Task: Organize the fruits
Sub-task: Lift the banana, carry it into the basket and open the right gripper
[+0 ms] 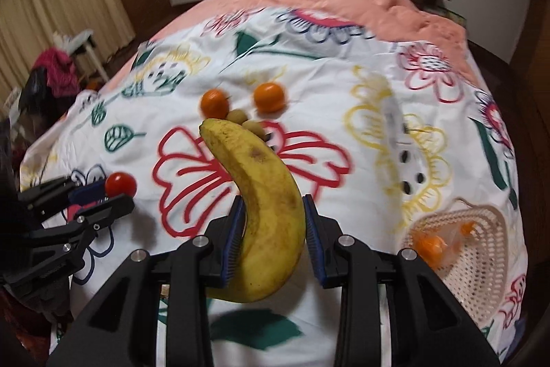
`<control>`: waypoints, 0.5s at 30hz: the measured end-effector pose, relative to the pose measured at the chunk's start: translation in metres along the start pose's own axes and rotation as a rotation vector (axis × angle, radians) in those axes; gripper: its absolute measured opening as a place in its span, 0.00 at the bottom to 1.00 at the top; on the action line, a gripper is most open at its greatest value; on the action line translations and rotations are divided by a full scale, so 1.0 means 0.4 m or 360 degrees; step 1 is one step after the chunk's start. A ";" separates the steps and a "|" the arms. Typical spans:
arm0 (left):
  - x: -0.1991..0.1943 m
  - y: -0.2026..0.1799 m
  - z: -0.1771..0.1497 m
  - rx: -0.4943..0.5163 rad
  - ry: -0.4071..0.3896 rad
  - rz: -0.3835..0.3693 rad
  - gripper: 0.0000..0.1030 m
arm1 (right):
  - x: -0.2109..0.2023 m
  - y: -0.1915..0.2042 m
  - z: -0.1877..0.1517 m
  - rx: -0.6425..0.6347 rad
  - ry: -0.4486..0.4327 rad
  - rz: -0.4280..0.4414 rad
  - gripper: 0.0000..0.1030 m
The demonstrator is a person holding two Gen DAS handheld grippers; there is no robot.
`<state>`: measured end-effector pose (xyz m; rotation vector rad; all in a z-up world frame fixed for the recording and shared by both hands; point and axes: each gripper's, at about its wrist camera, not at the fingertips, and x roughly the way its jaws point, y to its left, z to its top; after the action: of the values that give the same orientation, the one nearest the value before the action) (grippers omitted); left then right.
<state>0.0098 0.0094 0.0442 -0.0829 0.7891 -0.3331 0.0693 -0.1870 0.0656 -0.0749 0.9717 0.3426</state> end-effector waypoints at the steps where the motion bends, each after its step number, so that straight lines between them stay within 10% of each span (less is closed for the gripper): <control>1: 0.000 -0.003 0.000 0.0005 0.0001 -0.0001 0.28 | -0.011 -0.015 -0.002 0.0021 -0.0015 -0.0007 0.33; 15: 0.008 -0.054 0.008 0.0065 0.0018 0.0000 0.28 | -0.100 -0.373 -0.155 0.0494 -0.0055 -0.0299 0.33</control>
<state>0.0084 -0.0122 0.0484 -0.0424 0.7934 -0.3500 0.0469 -0.3509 0.0498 0.1212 0.9651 0.0181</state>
